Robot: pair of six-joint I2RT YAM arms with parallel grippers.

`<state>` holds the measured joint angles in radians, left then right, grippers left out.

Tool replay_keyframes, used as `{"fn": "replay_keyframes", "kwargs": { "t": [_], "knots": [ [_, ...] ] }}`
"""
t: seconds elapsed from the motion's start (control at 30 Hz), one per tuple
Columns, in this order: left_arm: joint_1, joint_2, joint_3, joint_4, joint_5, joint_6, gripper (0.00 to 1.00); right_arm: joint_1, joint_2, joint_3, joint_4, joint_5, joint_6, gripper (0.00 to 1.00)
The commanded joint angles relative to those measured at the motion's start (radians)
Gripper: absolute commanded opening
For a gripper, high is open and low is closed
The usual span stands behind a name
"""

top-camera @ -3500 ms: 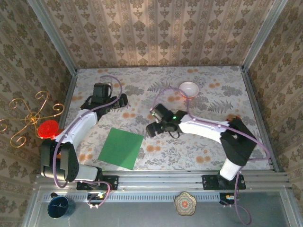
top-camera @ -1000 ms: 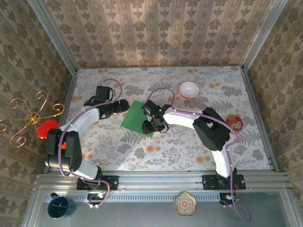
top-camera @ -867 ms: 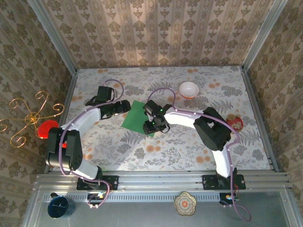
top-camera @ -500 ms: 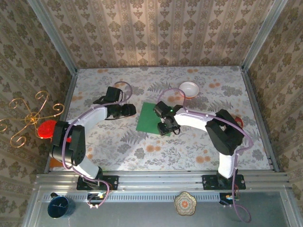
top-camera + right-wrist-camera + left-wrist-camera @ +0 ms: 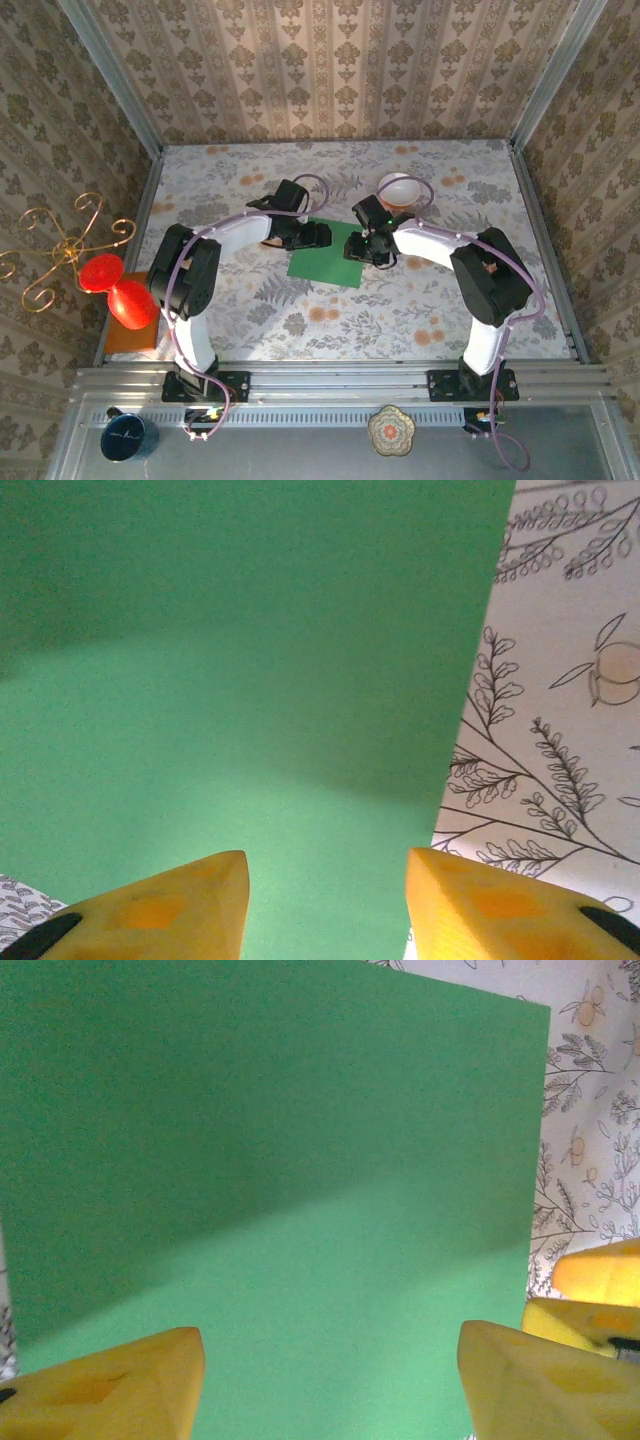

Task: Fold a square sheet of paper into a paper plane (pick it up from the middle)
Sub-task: Move the square sheet of paper to the center of the table, then first fold in half a square sheet of paper at the center of the table.

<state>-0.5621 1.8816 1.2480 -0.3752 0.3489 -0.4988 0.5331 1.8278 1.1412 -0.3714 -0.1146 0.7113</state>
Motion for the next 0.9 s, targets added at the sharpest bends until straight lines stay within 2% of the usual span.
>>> {"fn": "replay_keyframes", "kwargs": {
  "t": [0.0, 0.33, 0.87],
  "knots": [
    [0.002, 0.029, 0.039, -0.039, 0.029, -0.014, 0.71, -0.019, 0.026, -0.006, 0.024, -0.042, 0.041, 0.45],
    [0.002, 0.058, 0.059, -0.05, 0.027, -0.018, 0.78, -0.033, 0.07, 0.003, 0.034, -0.066, 0.034, 0.39],
    [0.004, 0.089, 0.004, -0.02, 0.027, -0.077, 0.85, -0.045, 0.13, 0.008, 0.05, -0.127, 0.016, 0.35]
  ]
}}
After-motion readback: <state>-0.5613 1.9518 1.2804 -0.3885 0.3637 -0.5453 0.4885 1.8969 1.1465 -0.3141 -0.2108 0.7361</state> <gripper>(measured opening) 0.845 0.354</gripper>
